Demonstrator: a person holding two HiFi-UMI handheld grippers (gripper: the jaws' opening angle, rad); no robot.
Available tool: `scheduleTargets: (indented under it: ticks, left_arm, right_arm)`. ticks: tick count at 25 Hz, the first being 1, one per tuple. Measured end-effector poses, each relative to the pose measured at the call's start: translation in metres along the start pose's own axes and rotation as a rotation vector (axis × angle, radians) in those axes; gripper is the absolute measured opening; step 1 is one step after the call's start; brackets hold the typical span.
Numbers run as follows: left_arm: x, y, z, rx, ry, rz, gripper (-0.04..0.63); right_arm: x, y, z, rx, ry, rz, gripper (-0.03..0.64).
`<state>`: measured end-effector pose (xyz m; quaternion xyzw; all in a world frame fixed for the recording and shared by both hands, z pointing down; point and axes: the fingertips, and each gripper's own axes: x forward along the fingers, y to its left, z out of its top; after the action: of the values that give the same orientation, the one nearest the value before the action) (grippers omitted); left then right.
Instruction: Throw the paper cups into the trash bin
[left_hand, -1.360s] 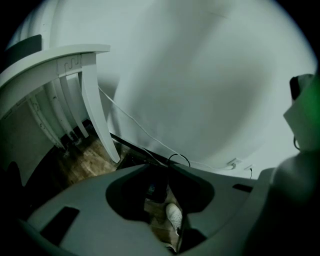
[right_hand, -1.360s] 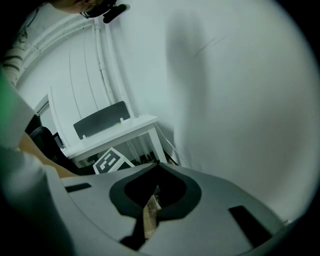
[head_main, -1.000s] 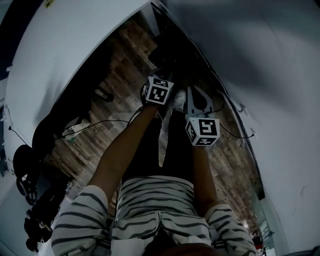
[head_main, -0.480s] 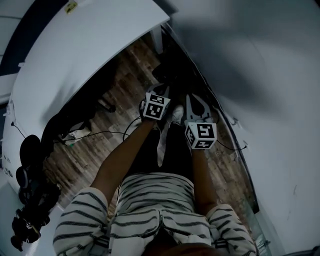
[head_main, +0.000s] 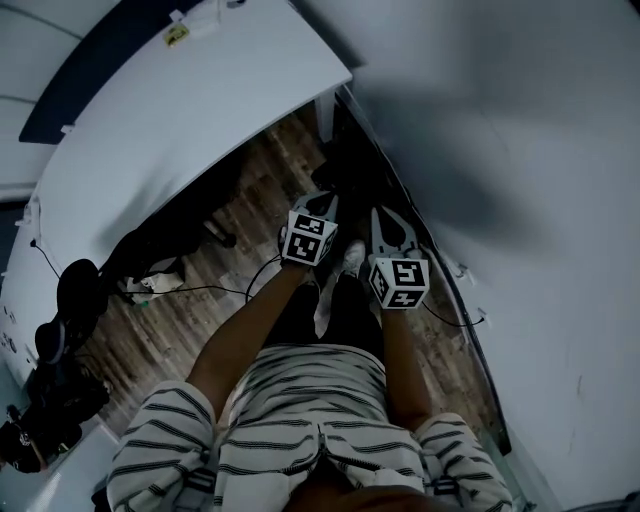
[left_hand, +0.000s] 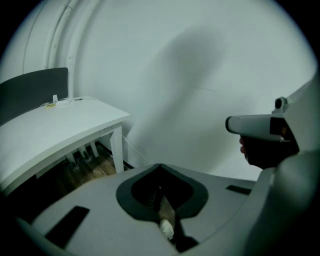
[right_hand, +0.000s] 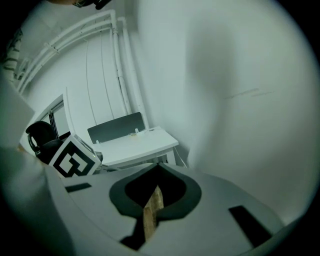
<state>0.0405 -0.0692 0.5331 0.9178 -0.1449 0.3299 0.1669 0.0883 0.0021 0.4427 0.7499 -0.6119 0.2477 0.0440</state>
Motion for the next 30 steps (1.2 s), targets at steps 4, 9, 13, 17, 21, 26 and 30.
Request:
scheduleTargets:
  ticks: [4,9,13,17,21,26,30]
  left_arm:
    - [-0.014,-0.002,0.014,-0.026,-0.031,0.009,0.023]
    - [-0.032,-0.006,0.027,-0.054,-0.068,0.024,0.023]
    - [-0.047,-0.013,0.029,-0.071,-0.098,0.028,0.023]
    - [-0.068,-0.017,0.038,-0.075,-0.148,0.024,0.023]
    - [-0.081,-0.021,0.053,-0.047,-0.193,0.027,0.023]
    - [-0.107,-0.024,0.078,-0.026,-0.263,0.023,0.023]
    - [-0.125,-0.021,0.097,-0.021,-0.317,0.038,0.023]
  right_arm:
    - [-0.003,0.004,0.013,-0.006,-0.016,0.023,0.009]
    - [-0.004,0.012,0.026,0.0,-0.032,0.055,0.009]
    - [-0.013,0.022,0.029,-0.008,-0.039,0.066,0.009]
    - [-0.022,0.031,0.039,-0.018,-0.053,0.075,0.009]
    - [-0.023,0.033,0.058,-0.039,-0.083,0.102,0.009]
    - [-0.028,0.044,0.081,-0.076,-0.126,0.127,0.009]
    - [-0.03,0.055,0.093,-0.1,-0.148,0.151,0.009]
